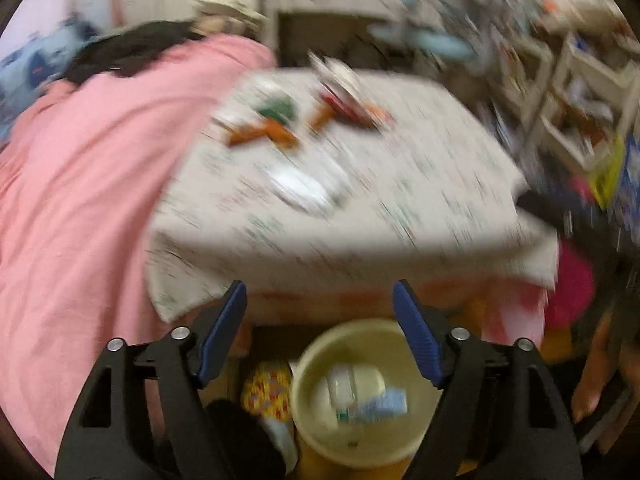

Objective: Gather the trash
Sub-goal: 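Grasp the crumpled white tissue on the table with the right tool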

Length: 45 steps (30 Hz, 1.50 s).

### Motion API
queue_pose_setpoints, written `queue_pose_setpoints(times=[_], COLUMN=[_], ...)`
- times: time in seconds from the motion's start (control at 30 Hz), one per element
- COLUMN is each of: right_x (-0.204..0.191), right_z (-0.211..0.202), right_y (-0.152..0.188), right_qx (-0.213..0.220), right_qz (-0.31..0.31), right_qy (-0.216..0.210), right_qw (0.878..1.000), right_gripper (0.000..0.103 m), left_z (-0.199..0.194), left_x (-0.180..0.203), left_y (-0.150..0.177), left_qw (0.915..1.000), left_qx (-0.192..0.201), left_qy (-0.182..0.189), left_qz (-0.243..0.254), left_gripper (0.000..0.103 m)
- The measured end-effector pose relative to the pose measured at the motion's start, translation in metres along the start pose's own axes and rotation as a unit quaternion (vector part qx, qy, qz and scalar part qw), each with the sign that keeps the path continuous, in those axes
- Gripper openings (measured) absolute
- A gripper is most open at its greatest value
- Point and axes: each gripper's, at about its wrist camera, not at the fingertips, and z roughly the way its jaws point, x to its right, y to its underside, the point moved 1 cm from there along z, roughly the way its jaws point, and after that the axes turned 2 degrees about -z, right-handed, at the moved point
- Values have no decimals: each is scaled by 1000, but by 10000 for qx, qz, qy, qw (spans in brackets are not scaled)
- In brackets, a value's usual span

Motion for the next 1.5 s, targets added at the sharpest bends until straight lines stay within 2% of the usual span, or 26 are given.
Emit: queue_pose_setpoints(times=[0.07, 0.2, 0.8, 0.93, 1.07, 1.17, 1.27, 1.37, 1.5], right_x=[-3, -11, -21, -23, -29, -36, -51, -65, -75], right_z=[2, 3, 5, 3, 8, 17, 30, 44, 66], right_y=[0, 2, 2, -3, -14, -19, -18, -16, -22], right_qx=[-13, 0, 32, 143, 146, 58, -152, -365, -473], right_qz=[-60, -184, -320, -320, -411, -515, -748, -1014, -1137], right_qy=[-12, -34, -39, -52, -129, -192, -290, -372, -431], right_qw=[10000, 9998, 9995, 9994, 9990, 9985, 9967, 9935, 9915], right_gripper=[80, 80, 82, 82, 82, 82, 82, 82, 82], left_z=[-10, -23, -35, -38, -39, -31, -17, -7, 13], left_x=[-12, -25, -32, -36, -53, -71, -98, -115, -120], left_y=[-6, -16, -25, -44, -75, -94, -106, -109, -119], left_qw=[9988, 9949, 9895, 9871, 9822, 9794, 9751, 9728, 9753], left_qx=[335, 723, 1108, 1326, 1563, 1589, 1461, 1301, 1173], left_qy=[-226, -434, -475, -504, -724, -923, -1169, -1176, -1294], left_qz=[-277, -546, -791, -740, -752, -831, -1193, -1513, -1350], left_gripper=[77, 80, 86, 87, 88, 88, 88, 88, 88])
